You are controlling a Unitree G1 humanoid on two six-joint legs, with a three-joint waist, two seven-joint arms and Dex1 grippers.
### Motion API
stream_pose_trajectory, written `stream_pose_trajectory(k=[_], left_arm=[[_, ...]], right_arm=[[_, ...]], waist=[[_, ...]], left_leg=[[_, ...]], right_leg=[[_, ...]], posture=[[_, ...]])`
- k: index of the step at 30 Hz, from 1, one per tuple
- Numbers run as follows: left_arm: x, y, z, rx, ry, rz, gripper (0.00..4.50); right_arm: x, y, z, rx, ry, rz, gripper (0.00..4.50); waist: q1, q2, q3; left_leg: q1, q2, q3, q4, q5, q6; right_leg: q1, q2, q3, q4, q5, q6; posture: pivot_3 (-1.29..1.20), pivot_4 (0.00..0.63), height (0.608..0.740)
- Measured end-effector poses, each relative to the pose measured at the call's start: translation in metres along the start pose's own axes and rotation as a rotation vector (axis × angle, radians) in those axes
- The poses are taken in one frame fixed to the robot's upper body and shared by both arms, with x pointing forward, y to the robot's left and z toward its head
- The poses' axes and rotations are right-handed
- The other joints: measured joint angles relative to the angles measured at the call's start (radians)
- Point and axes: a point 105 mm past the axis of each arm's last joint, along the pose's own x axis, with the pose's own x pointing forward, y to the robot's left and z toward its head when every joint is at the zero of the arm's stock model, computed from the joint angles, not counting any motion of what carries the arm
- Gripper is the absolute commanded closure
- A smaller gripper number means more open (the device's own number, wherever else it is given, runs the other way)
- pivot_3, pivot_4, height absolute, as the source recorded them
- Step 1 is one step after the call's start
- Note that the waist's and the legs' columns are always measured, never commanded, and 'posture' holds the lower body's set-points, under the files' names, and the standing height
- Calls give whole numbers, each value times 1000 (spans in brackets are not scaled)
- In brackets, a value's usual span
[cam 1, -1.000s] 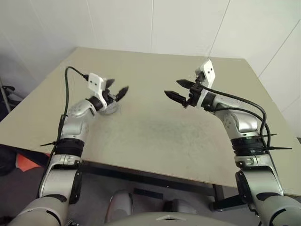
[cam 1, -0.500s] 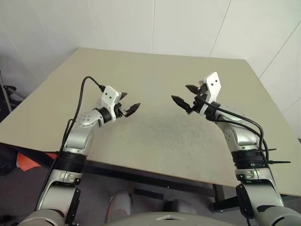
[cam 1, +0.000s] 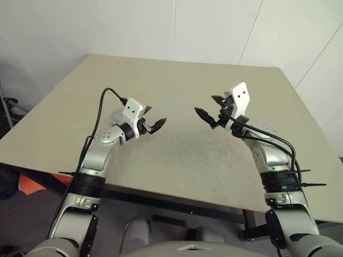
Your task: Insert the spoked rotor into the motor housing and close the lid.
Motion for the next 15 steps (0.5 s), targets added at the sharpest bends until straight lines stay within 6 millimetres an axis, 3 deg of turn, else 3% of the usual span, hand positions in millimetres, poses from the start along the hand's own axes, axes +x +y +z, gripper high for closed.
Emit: stream_pose_trajectory(k=[15], left_arm=[[2,1,1,5,-2,12,260]], right_arm=[[0,-1,-3,-10,1,-8,0]], waist=[[-1,0,0]], left_leg=[[0,0,0,0,0,0]], right_leg=[[0,0,0,0,0,0]], posture=[[0,0,740]])
